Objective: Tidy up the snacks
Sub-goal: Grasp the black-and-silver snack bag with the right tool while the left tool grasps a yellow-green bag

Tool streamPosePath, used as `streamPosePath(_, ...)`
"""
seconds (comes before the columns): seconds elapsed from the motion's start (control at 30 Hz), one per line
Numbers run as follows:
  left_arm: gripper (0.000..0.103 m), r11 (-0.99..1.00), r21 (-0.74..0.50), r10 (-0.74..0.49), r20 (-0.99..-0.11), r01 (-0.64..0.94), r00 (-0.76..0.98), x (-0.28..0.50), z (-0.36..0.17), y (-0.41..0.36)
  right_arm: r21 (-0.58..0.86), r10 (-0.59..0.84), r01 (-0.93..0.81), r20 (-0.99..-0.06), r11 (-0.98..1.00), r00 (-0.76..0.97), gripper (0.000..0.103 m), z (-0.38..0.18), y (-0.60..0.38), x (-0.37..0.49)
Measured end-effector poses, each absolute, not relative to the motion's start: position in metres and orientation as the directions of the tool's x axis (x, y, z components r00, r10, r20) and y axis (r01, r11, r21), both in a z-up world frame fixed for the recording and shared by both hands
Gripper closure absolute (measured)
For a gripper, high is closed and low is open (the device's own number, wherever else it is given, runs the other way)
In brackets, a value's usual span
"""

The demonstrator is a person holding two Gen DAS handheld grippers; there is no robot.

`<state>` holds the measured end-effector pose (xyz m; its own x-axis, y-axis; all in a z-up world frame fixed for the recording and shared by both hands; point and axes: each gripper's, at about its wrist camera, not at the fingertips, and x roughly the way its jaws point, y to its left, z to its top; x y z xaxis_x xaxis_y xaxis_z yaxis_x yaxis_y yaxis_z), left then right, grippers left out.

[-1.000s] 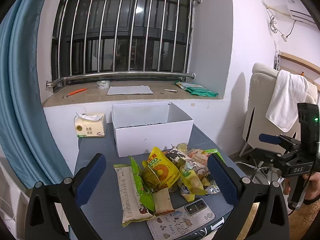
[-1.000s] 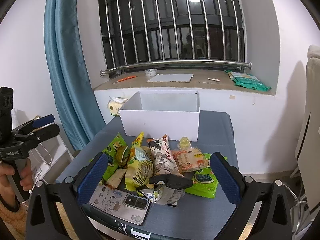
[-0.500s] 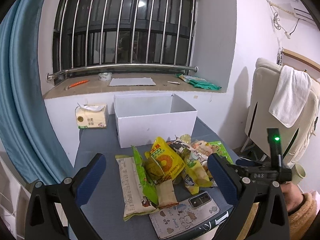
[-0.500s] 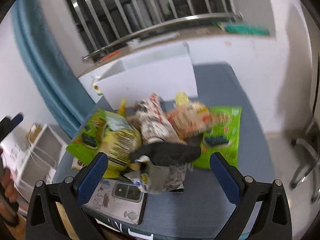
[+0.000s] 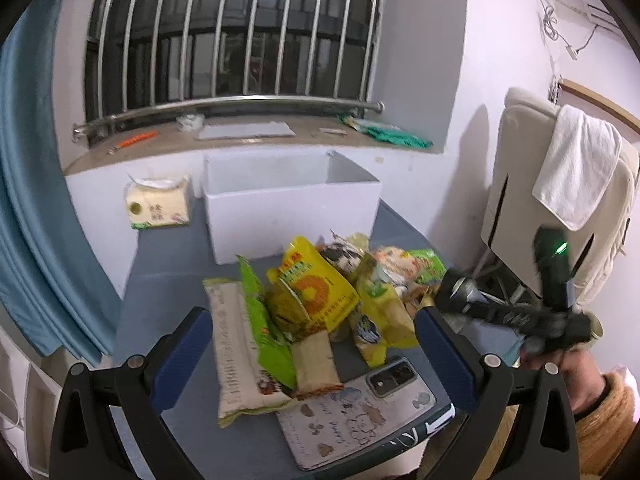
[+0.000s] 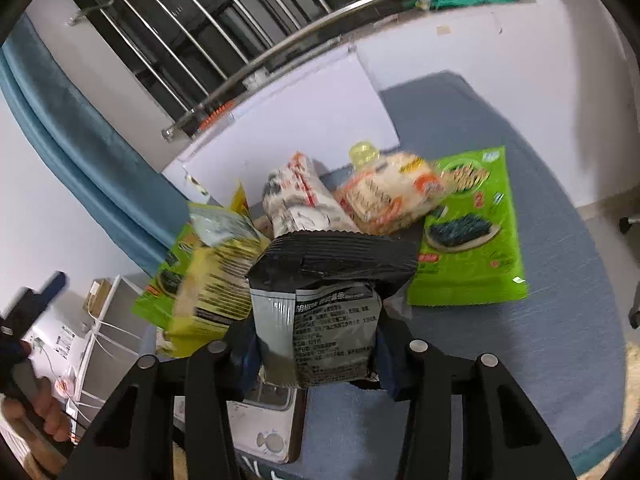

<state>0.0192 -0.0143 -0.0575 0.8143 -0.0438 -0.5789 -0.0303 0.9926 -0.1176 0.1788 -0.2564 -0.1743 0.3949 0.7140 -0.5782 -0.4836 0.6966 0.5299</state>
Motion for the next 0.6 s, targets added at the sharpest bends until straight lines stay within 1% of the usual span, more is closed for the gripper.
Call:
streamPosePath(0.17, 0.0, 0.995, -0.099, -0.085, -0.636, 0.029, 0.767, 0.048, -0.077, -0.044, 0.522, 0.727, -0.507, -0.515, 0.686, 0.454, 0.053, -0.143, -0.285, 0.169)
streamPosePath(0.3, 0.0, 0.996, -0.059, -0.084, -0.682, 0.059, 0.727, 0.077, -0.093, -0.073, 0.533, 0.725, -0.492, -0.476, 0.688, 0.498, 0.052, -0.126, -0.308, 0.165)
streamPosePath(0.47, 0.0, 0.999, 0.025, -0.014, -0.73, 0.047, 0.683, 0.113, -0.115, -0.098, 0.525, 0.707, -0.479, -0.451, 0.704, 0.544, 0.052, -0.113, -0.33, 0.161)
streamPosePath(0.6, 0.0, 0.998, 0.048, 0.015, -0.762, 0.033, 0.648, 0.131, -0.132, -0.104, 0.521, 0.701, -0.475, -0.449, 0.709, 0.554, 0.052, -0.113, -0.337, 0.161)
